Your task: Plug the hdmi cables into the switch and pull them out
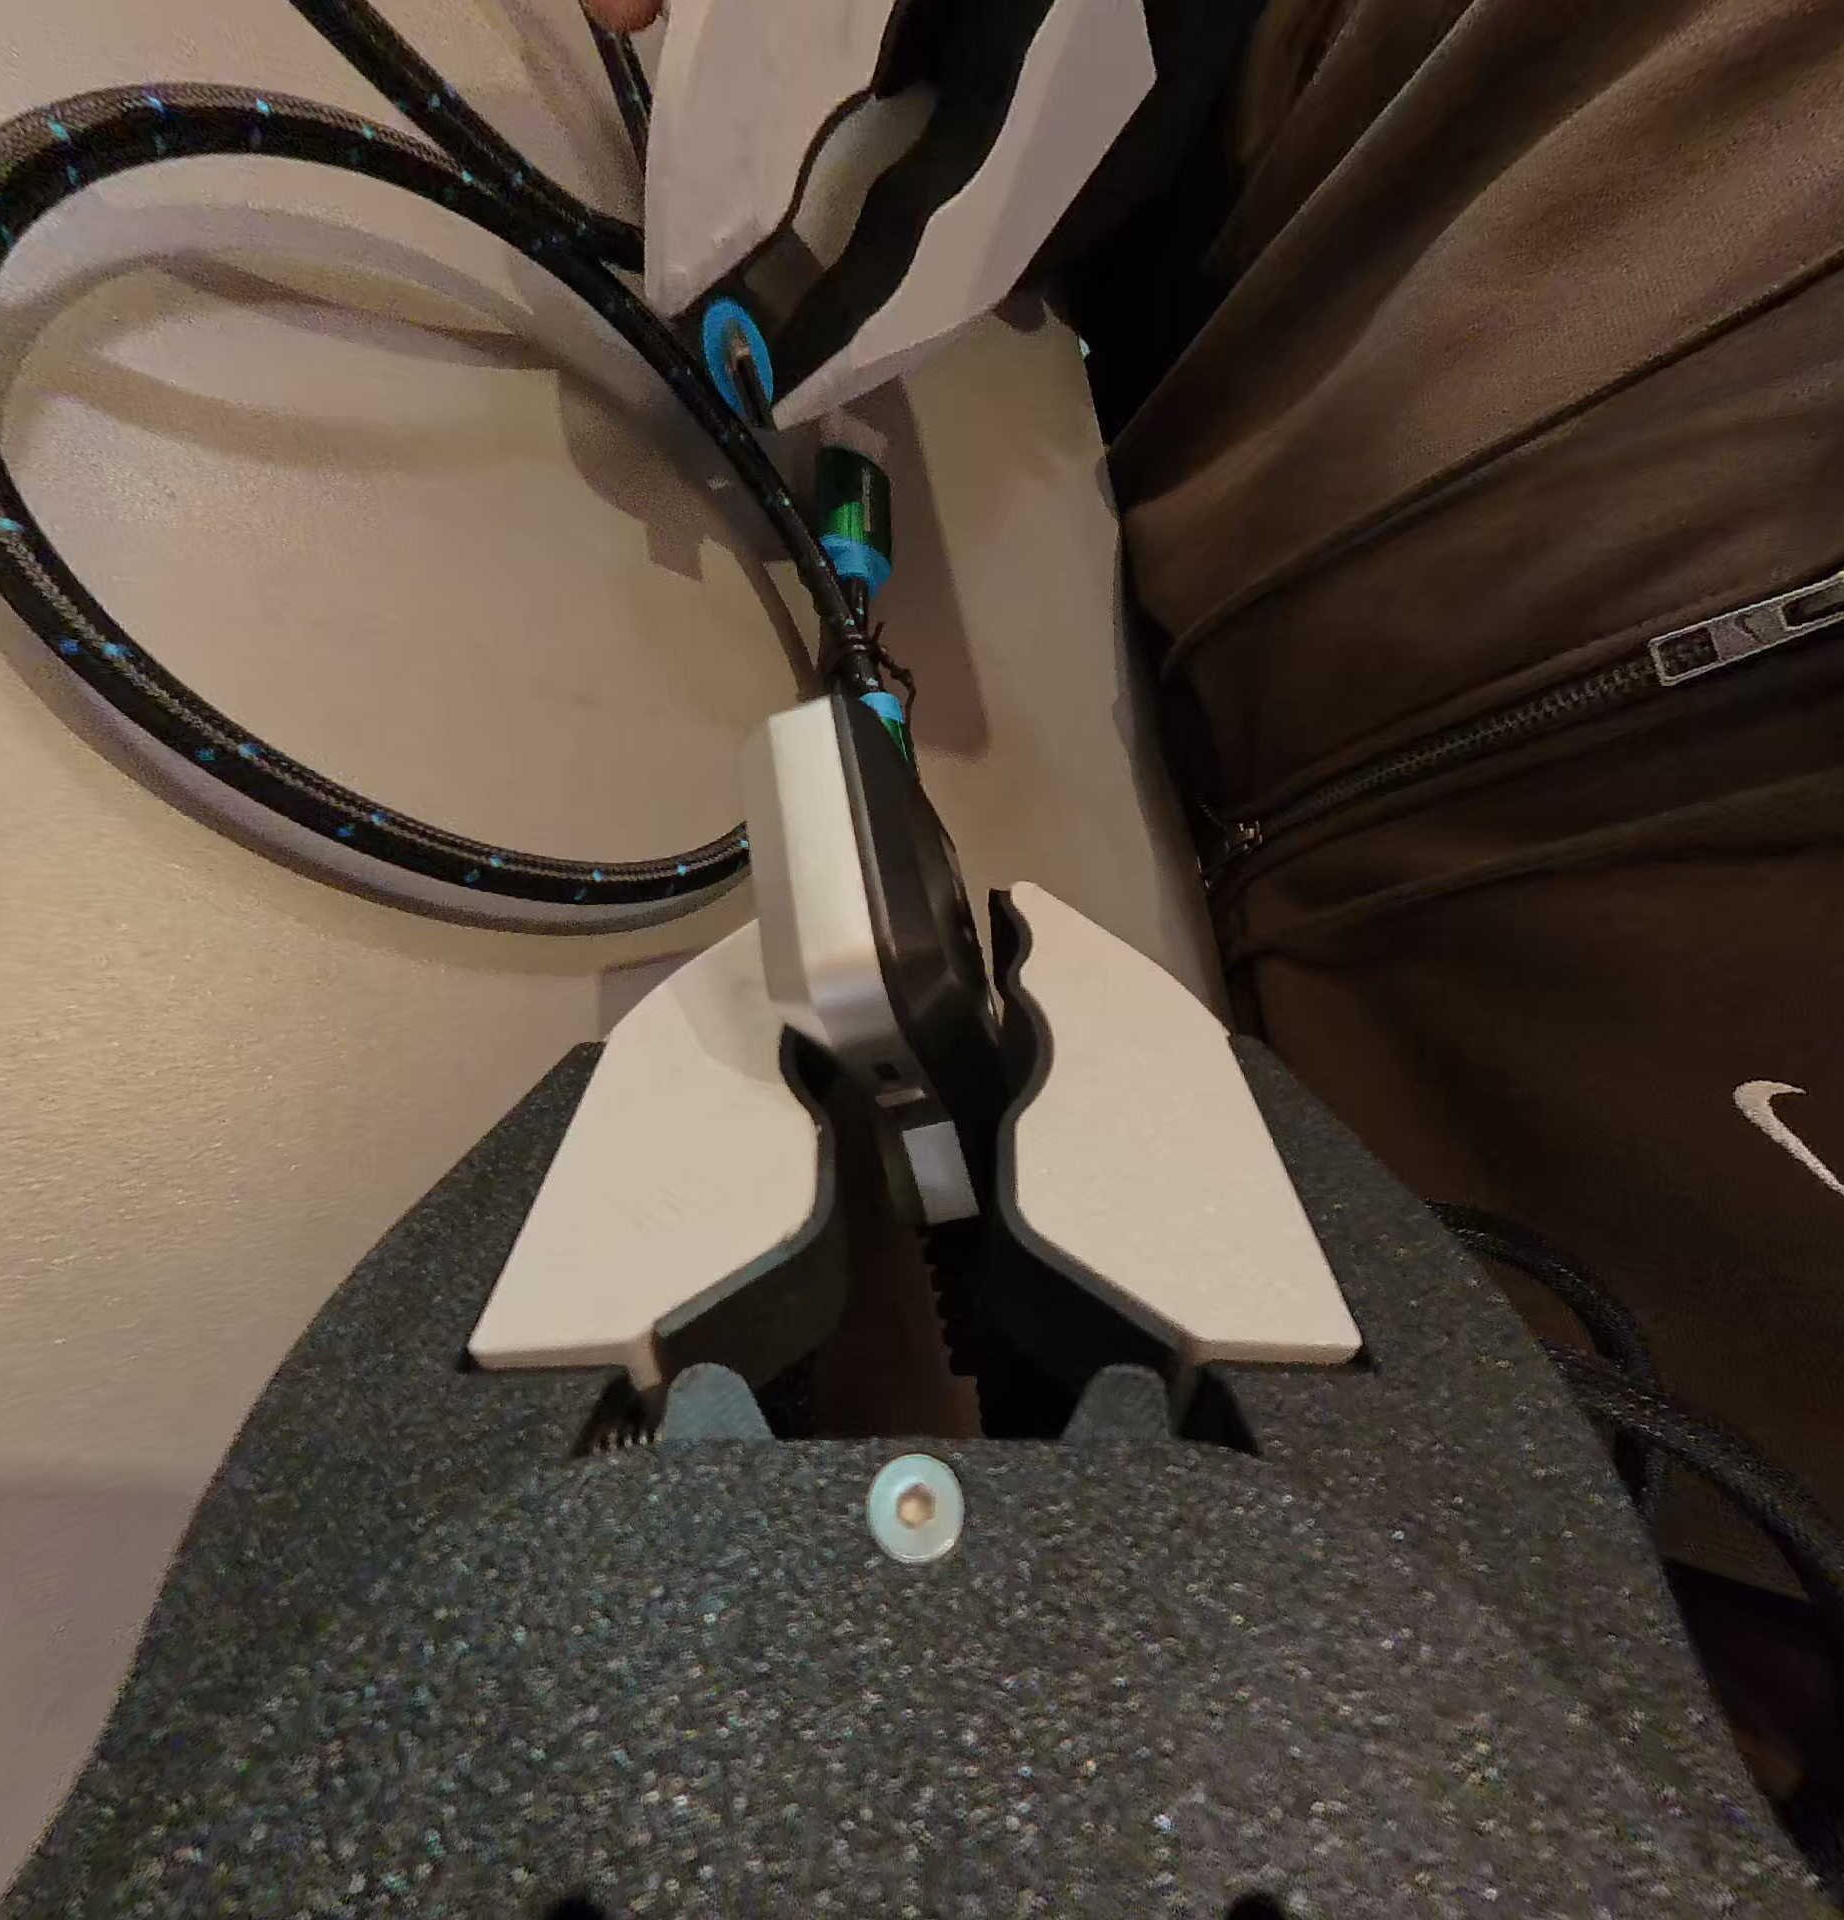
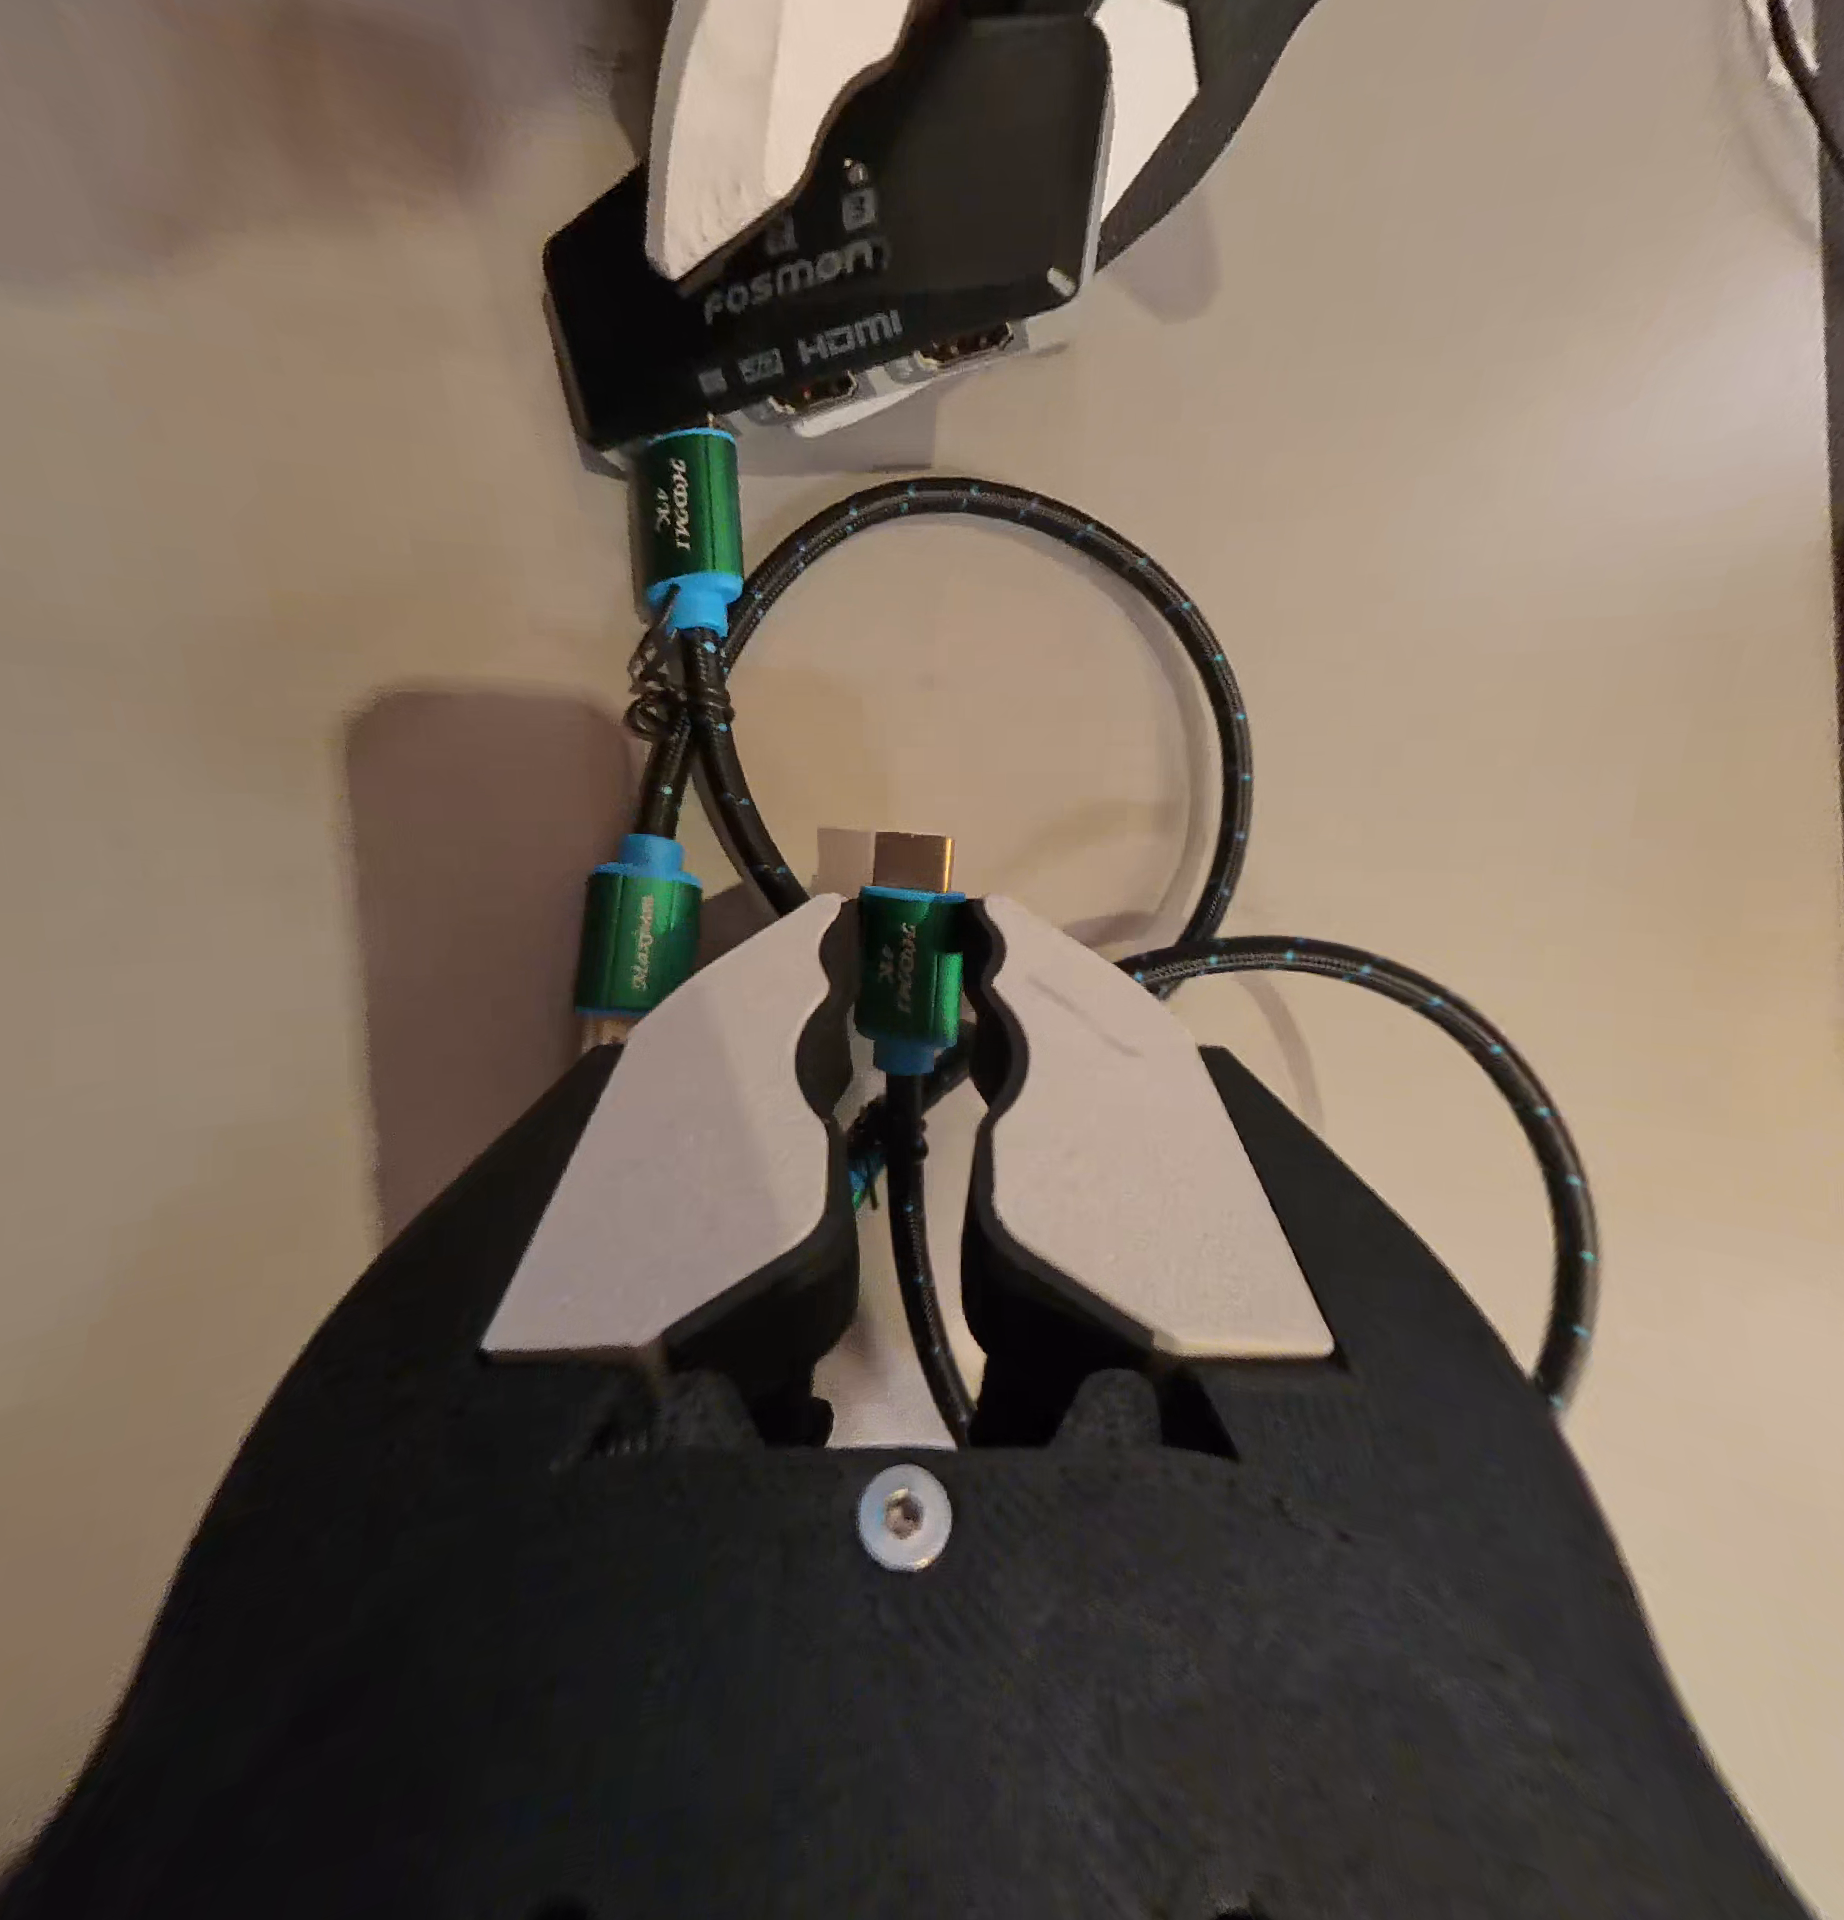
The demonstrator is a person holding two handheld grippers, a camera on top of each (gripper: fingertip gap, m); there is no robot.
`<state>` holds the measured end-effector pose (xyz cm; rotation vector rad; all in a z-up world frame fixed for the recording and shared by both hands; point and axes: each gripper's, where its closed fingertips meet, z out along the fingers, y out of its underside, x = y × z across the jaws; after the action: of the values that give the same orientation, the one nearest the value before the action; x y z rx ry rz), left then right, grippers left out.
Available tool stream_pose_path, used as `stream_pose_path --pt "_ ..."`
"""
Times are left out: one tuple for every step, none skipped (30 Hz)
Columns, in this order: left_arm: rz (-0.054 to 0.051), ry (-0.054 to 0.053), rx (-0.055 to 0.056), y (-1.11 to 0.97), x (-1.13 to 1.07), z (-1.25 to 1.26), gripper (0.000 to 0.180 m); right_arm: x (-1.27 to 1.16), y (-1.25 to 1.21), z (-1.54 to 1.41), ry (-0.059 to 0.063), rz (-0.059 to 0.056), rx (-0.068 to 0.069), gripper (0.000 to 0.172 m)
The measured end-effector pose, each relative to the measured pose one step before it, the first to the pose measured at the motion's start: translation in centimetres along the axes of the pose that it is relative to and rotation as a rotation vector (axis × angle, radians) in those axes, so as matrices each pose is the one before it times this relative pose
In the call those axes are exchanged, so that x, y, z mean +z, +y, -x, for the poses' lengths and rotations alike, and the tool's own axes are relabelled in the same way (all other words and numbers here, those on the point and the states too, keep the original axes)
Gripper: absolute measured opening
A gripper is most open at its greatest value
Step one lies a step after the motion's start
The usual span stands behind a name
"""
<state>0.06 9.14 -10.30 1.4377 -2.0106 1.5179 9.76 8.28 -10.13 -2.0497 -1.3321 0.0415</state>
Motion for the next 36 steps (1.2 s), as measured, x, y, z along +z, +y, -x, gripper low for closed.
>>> stream_pose_path --pt "-0.0035 -0.0027 -0.0007 -0.037 -0.028 0.041 0.028 -0.202 -0.012 -0.250 0.0159 -0.0013 -0.0008 0.019" --pt "-0.0015 -0.0008 -0.0006 -0.010 -0.026 0.007 0.029 -0.308 -0.089 -0.274 0.0176 -0.0035 0.0034 0.019" --pt "-0.0002 -0.0006 0.0004 -0.009 -0.011 0.009 0.029 -0.406 -0.146 -0.345 0.0220 -0.0080 0.0080 0.019" --pt "-0.0004 -0.0007 0.0000 0.002 -0.009 0.010 0.029 -0.507 -0.116 -0.421 0.0266 -0.0080 0.0121 0.018" --pt "-0.0008 -0.0010 0.0000 -0.016 -0.007 0.011 0.029 -0.654 -0.046 -0.527 0.0327 -0.0053 0.0136 0.019" --pt "-0.0005 -0.0011 0.0005 -0.004 -0.005 0.006 0.029 -0.879 0.001 -0.715 0.0420 -0.0063 0.0153 0.018" --pt "-0.0004 -0.0009 0.0003 0.003 -0.001 0.009 0.029 -1.161 0.011 -0.811 0.0436 -0.0085 0.0189 0.018" --pt "-0.0005 -0.0004 -0.0002 -0.007 -0.005 0.009 0.029 -1.458 0.045 -0.929 0.0451 -0.0068 0.0217 0.018" --pt "-0.0008 -0.0008 -0.0006 -0.011 -0.003 0.012 0.029 -1.774 0.099 -1.121 0.0507 -0.0039 0.0181 0.018" --pt "-0.0009 -0.0014 -0.0002 -0.018 -0.006 0.015 0.029 -2.052 0.118 -1.250 0.0516 -0.0026 0.0168 0.018" --pt "-0.0003 -0.0007 0.0002 0.004 -0.001 0.006 0.029 -2.239 0.130 -1.361 0.0484 -0.0014 0.0193 0.018" --pt "-0.0002 -0.0005 0.0002 -0.008 -0.003 0.001 0.029 -2.314 0.213 -1.468 0.0470 0.0038 0.0188 0.018" --pt "-0.0002 -0.0007 0.0000 -0.002 0.009 0.004 0.029 -2.275 0.427 -1.531 0.0439 0.0143 0.0150 0.017" --pt "-0.0001 -0.0003 0.0000 -0.002 0.001 0.004 0.029 -2.116 0.766 -1.570 0.0388 0.0265 0.0148 0.017" --pt "0.0000 -0.0002 0.0000 -0.001 0.000 0.003 0.029 -1.873 1.106 -1.558 0.0317 0.0359 0.0165 0.017" --pt "0.0002 -0.0003 -0.0002 -0.005 0.011 0.002 0.029 -1.586 1.420 -1.506 0.0242 0.0436 0.0176 0.017" --pt "0.0001 -0.0002 -0.0001 0.001 -0.001 0.002 0.029 -1.292 1.713 -1.253 0.0041 0.0543 0.0204 0.017" --pt "0.0000 0.0000 -0.0002 -0.001 0.008 0.011 0.029 -0.968 1.875 -1.035 -0.0099 0.0597 0.0202 0.017" --pt "0.0000 -0.0002 -0.0002 0.000 0.000 0.001 0.029 -0.596 1.909 -0.918 -0.0116 0.0606 0.0130 0.017" --pt "0.0001 -0.0004 0.0000 -0.006 0.011 0.004 0.029 -0.135 1.987 -0.499 -0.0340 0.0659 0.0094 0.017" --pt "0.0002 -0.0001 -0.0002 -0.006 0.002 0.005 0.029 0.356 1.958 -0.143 -0.0545 0.0679 0.0096 0.017" --pt "0.0001 -0.0001 0.0000 0.008 0.003 0.007 0.029 0.804 1.778 -0.130 -0.0512 0.0625 0.0107 0.017" --pt "-0.0002 -0.0003 0.0002 0.000 0.002 -0.011 0.029 1.139 1.754 0.027 -0.0582 0.0698 0.0120 0.018" --pt "-0.0005 -0.0017 0.0009 -0.005 -0.004 0.016 0.029 1.325 1.576 0.147 -0.0621 0.0698 0.0072 0.017" --pt "-0.0009 -0.0017 0.0006 -0.002 0.003 0.004 0.029 1.379 1.228 0.125 -0.0577 0.0573 0.0032 0.017" --pt "-0.0012 -0.0024 0.0002 -0.006 -0.003 0.016 0.029 1.369 0.960 0.212 -0.0628 0.0483 0.0088 0.017" --pt "-0.0016 -0.0027 0.0001 -0.003 -0.004 0.015 0.029 1.304 0.542 0.127 -0.0566 0.0301 0.0124 0.016" --pt "-0.0019 -0.0029 0.0002 0.001 -0.014 0.019 0.029 1.151 0.002 0.171 -0.0568 0.0009 0.0127 0.017" --pt "-0.0014 -0.0020 0.0000 -0.009 -0.010 0.016 0.029 1.014 -0.192 -0.058 -0.0359 -0.0080 0.0096 0.016" --pt "-0.0010 -0.0007 -0.0003 0.002 -0.008 0.003 0.029 0.794 -0.355 -0.444 -0.0067 -0.0161 0.0143 0.016" --pt "-0.0006 -0.0005 -0.0001 -0.001 -0.007 0.007 0.029 0.557 -0.366 -0.458 -0.0001 -0.0152 0.0150 0.016" --pt "-0.0010 -0.0009 -0.0002 -0.012 -0.018 0.010 0.029 0.447 -0.109 -0.539 0.0157 0.0008 0.0102 0.017" --pt "-0.0008 -0.0003 -0.0006 -0.011 -0.002 0.006 0.029 0.299 0.107 -0.619 0.0348 0.0114 0.0014 0.021" --pt "-0.0006 -0.0001 -0.0003 0.000 -0.008 0.000 0.029 0.099 0.200 -0.315 0.0243 0.0129 -0.0037 0.027" --pt "-0.0001 0.0000 0.0000 0.004 -0.003 0.012 0.029 -0.124 0.135 -0.014 0.0097 0.0037 -0.0024 0.029" --pt "0.0000 0.0002 0.0001 -0.006 -0.004 -0.008 0.029 -0.341 -0.004 0.115 0.0052 -0.0086 0.0009 0.030"
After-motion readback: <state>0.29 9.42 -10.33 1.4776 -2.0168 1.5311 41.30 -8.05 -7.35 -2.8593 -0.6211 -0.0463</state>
